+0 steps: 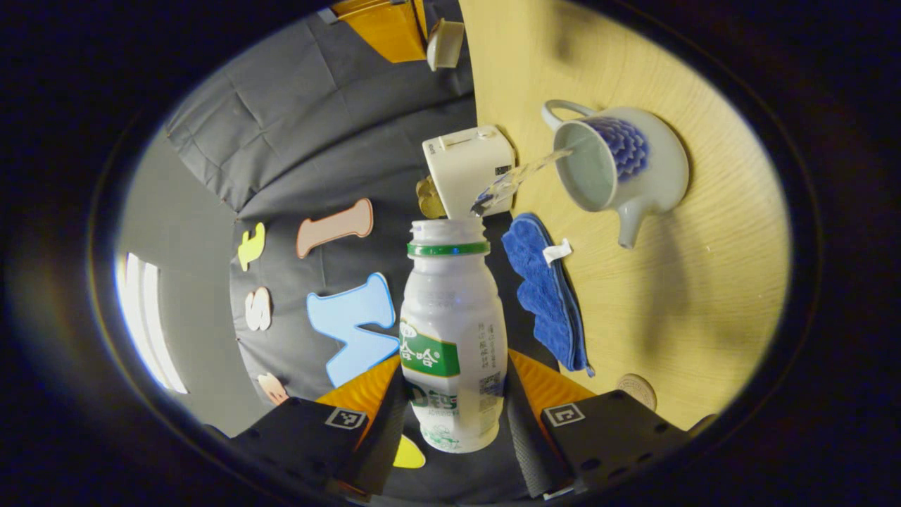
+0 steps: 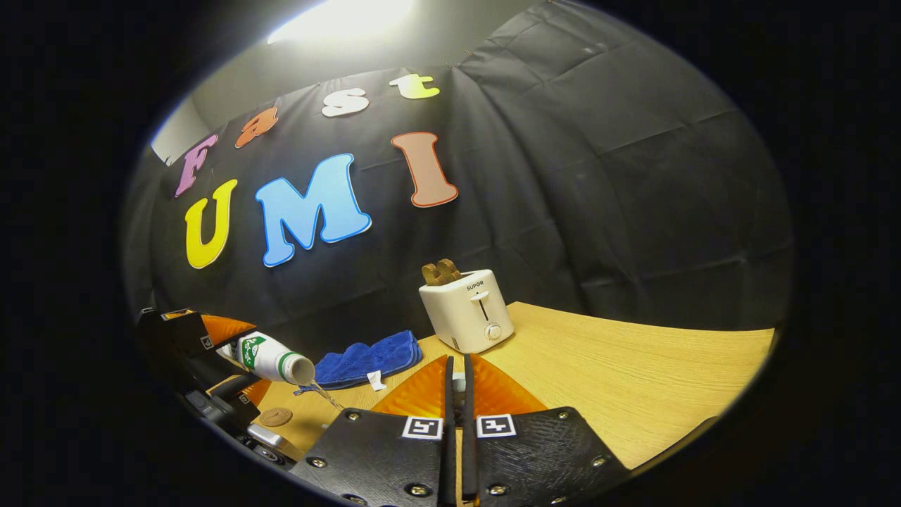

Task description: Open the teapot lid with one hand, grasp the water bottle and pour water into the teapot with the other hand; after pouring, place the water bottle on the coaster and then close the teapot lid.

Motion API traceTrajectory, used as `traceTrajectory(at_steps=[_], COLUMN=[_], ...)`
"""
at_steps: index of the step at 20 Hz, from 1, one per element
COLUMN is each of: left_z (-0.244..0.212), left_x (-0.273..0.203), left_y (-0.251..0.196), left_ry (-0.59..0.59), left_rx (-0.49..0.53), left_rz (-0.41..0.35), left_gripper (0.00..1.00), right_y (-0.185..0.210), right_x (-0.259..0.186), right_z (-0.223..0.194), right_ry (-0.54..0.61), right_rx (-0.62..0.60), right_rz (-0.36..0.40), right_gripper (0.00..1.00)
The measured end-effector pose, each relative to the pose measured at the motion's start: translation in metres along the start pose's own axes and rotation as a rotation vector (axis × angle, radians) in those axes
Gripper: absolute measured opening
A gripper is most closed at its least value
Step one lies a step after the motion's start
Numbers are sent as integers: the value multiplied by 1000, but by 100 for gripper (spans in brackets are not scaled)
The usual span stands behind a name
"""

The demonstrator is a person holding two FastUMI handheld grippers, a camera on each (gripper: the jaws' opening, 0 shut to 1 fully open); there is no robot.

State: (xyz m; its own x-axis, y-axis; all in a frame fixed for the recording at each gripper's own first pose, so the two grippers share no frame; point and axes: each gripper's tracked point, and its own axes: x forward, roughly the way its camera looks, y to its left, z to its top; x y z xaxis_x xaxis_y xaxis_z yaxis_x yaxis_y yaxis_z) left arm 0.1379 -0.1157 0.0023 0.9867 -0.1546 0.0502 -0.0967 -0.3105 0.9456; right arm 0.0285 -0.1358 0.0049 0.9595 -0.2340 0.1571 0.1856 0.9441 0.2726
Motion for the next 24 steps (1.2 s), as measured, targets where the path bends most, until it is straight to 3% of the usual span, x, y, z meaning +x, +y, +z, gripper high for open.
traceTrajectory(at_steps=[3, 4, 6, 7, 8, 10, 11, 15, 16, 17, 18, 19, 22, 24], left_z=[-3, -3, -3, -3, -2, -2, -1, 3, 5, 6, 9, 10, 14, 15], left_x=[1, 1, 0, 0, 0, 0, 0, 2, 3, 4, 6, 8, 11, 9], left_y=[1, 2, 2, 3, 2, 3, 3, 7, 8, 11, 11, 11, 13, 11], left_ry=[-1, -1, -5, -8, -10, -15, -18, -34, -39, -42, -47, -51, -60, -64], left_rx=[28, 35, 49, 58, 69, 88, 95, 129, 141, 151, 158, 163, 188, 205], left_rz=[-1, 0, 0, 2, 1, 3, 5, 6, 8, 10, 9, 8, 0, -2], left_gripper=[77, 81, 77, 81, 77, 81, 77, 81, 77, 81, 77, 81, 81, 77], right_y=[0, 0, 0, 0, 1, 1, 0, 0, 0, 0, 0, 0, 0, 0], right_x=[0, 1, 0, 0, 0, 0, -1, 0, 0, -1, -1, -1, -1, -1], right_z=[0, 0, -1, -1, -1, 0, 0, 1, 0, 1, 0, 1, 0, 0], right_ry=[0, 0, 1, 1, 2, 1, 0, 0, 0, 0, 0, 0, 2, 2], right_rx=[1, 2, 3, 3, 3, 4, 5, 9, 9, 9, 10, 12, 17, 19], right_rz=[1, 1, 2, 3, 3, 3, 3, 3, 4, 4, 5, 5, 6, 7], right_gripper=[4, 4, 3, 3, 3, 3, 3, 3, 3, 3, 3, 3, 3, 3])
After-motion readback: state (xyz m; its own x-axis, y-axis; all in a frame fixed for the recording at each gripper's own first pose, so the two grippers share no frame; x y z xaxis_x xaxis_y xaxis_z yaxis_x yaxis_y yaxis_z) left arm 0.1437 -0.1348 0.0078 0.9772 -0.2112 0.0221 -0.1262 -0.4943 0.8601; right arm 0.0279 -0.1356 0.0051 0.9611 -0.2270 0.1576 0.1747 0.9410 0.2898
